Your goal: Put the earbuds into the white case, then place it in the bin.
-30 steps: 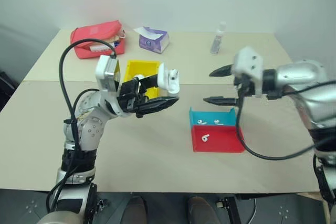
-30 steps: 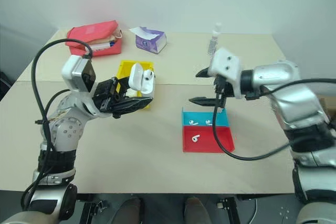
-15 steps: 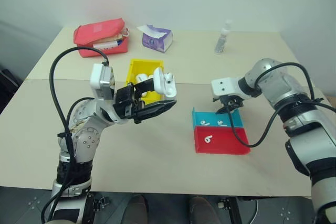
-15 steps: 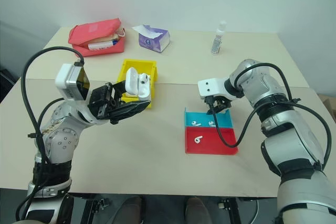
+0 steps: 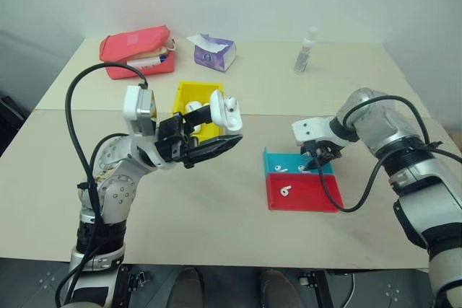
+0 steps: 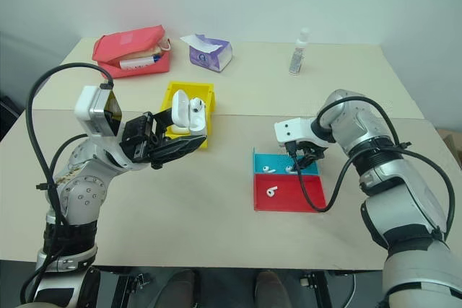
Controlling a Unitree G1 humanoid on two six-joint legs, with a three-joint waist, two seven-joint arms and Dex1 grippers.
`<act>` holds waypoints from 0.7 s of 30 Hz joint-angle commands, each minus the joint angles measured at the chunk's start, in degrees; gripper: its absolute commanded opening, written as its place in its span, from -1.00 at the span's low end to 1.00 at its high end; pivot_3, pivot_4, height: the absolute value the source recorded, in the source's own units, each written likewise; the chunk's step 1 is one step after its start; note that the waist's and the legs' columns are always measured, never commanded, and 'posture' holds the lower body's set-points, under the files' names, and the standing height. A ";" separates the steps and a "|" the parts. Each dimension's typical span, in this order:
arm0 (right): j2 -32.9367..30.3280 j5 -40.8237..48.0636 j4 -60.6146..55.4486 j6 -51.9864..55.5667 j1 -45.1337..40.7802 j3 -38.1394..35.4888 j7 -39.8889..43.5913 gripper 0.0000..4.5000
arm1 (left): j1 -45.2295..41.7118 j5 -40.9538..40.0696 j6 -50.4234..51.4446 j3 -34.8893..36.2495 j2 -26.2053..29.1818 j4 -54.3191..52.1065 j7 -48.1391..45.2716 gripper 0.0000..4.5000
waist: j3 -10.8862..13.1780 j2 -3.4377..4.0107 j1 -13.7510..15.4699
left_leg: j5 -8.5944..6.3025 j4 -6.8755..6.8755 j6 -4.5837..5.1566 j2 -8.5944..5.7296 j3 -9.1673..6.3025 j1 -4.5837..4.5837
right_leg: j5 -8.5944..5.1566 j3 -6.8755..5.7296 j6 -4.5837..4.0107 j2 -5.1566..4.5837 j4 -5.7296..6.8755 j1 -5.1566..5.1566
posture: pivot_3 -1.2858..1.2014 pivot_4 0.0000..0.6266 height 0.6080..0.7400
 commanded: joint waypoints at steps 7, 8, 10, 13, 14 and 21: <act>-0.43 0.87 -3.77 2.35 1.16 -2.58 1.93 0.29 | -0.73 -1.59 -0.66 0.26 0.27 -2.41 0.18 0.24 | 0.00 0.00 0.00 | 0.00 0.01 0.00 0.00 0.00 0.01 | 0.00 0.00 0.00 0.00 0.00 0.01 | 0.03 -0.52 1.00; -0.38 0.83 -4.16 2.40 1.51 -2.57 2.05 0.29 | -0.63 -1.48 -0.80 0.14 0.24 -2.33 0.12 0.24 | 0.00 0.00 0.00 | 0.00 0.01 0.00 0.00 0.00 0.01 | 0.00 0.00 0.00 0.00 0.00 0.01 | 0.03 -0.52 1.00; -0.29 0.49 -4.61 2.33 2.14 -2.43 1.80 0.29 | -0.57 -1.44 -0.89 0.07 0.21 -2.26 0.10 0.24 | 0.00 0.00 0.00 | 0.00 0.00 0.00 0.00 0.00 0.01 | 0.00 0.00 0.00 0.00 0.00 0.01 | 0.03 -0.52 1.00; -0.24 -0.35 -4.62 1.61 2.70 -2.22 0.62 0.29 | -0.54 -1.44 -0.88 0.08 0.26 -2.24 0.10 0.24 | 0.00 0.00 0.00 | 0.00 0.01 0.00 0.00 0.00 0.01 | 0.00 0.00 0.00 0.00 0.00 0.01 | 0.03 -0.52 1.00; -0.29 -0.71 -4.55 1.26 2.81 -2.22 -0.06 0.29 | -0.53 -1.44 -0.86 0.08 0.27 -2.24 0.11 0.24 | 0.00 0.00 0.00 | 0.00 0.01 0.00 0.00 0.00 0.01 | 0.00 0.00 0.00 0.00 0.00 0.01 | 0.03 -0.52 1.00; 0.79 -2.09 -2.18 0.83 1.67 -2.85 -4.42 0.29 | -0.31 -1.58 -0.72 0.02 0.26 -2.61 0.24 0.24 | 0.00 0.00 -0.04 | 0.00 0.02 0.00 0.00 0.00 0.04 | 0.00 0.00 0.00 0.00 0.02 0.04 | 0.03 -0.52 1.00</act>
